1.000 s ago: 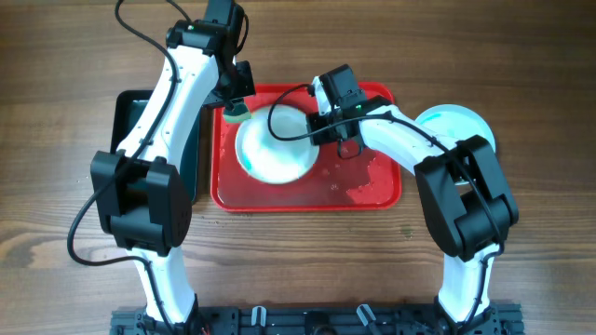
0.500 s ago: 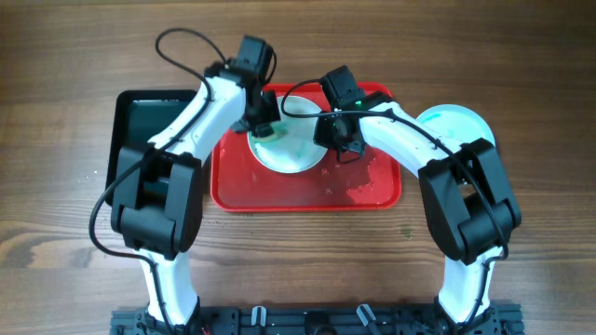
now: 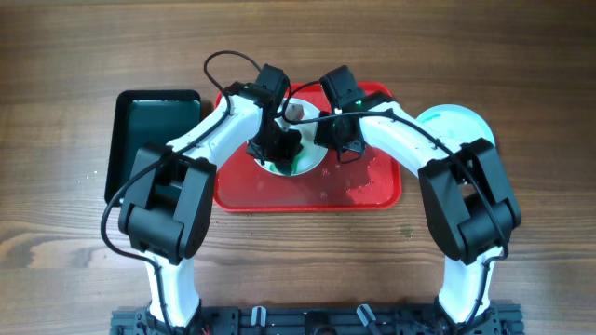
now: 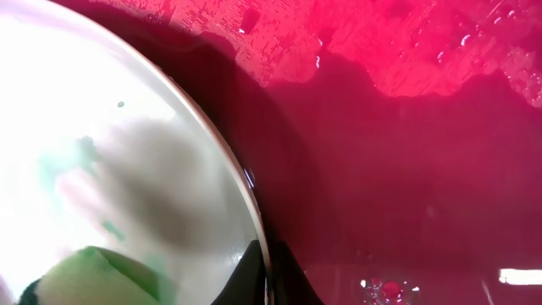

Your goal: Clean dirty plates on tray and stack at the side

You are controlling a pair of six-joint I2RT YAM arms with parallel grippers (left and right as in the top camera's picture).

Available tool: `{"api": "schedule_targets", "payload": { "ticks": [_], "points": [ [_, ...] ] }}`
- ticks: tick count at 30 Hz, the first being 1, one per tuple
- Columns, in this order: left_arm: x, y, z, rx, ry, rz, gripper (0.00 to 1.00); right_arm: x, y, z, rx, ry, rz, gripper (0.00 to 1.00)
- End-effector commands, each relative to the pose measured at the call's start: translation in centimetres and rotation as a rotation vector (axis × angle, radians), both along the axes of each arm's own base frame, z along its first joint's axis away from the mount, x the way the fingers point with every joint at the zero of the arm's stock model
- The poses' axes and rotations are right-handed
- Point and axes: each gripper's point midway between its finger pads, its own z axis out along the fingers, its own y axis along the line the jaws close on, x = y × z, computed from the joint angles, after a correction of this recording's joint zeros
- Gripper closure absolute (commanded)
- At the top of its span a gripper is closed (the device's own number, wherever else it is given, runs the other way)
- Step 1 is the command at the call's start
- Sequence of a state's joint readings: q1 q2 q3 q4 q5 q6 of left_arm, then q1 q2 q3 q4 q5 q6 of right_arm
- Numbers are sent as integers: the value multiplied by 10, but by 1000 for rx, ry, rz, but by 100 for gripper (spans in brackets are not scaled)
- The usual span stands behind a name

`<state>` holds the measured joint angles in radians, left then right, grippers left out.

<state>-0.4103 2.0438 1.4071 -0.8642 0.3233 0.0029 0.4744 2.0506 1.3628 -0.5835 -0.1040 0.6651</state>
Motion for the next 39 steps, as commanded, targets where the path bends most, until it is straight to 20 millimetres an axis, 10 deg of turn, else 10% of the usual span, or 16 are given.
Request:
{"api": "schedule_targets", "payload": {
  "ticks": [1,8,13,17,21,23,25,29,33,35,39],
  "points": [
    [-1,1,-6,0,-10,-27,96,-6,-6,-12,-26,25,2,96],
    [75,112,6,606,-411,470,96,-6,-6,-12,-26,25,5,96],
    [120,95,50,518,-538,531,96,-5,-6,-12,-23,22,6,95],
    [129,84,95,378,-448,537,96,-10,2,-11,18,38,46,64],
    [129,90,112,226,-332,560,96,-21,12,-14,79,88,66,57],
    [123,96,106,189,-268,574,96,-22,13,-14,84,92,67,58],
    [119,100,104,187,-243,579,96,-17,14,-14,90,75,65,93],
    [117,101,104,191,-235,578,96,-10,8,-8,70,44,60,96],
    [113,99,103,191,-219,574,96,-4,-52,49,-196,-99,7,96],
    [113,98,103,187,-217,574,96,1,-86,118,-413,-304,9,96],
    [113,98,103,187,-217,575,96,-6,-94,197,-747,-580,43,96]
  ]
}}
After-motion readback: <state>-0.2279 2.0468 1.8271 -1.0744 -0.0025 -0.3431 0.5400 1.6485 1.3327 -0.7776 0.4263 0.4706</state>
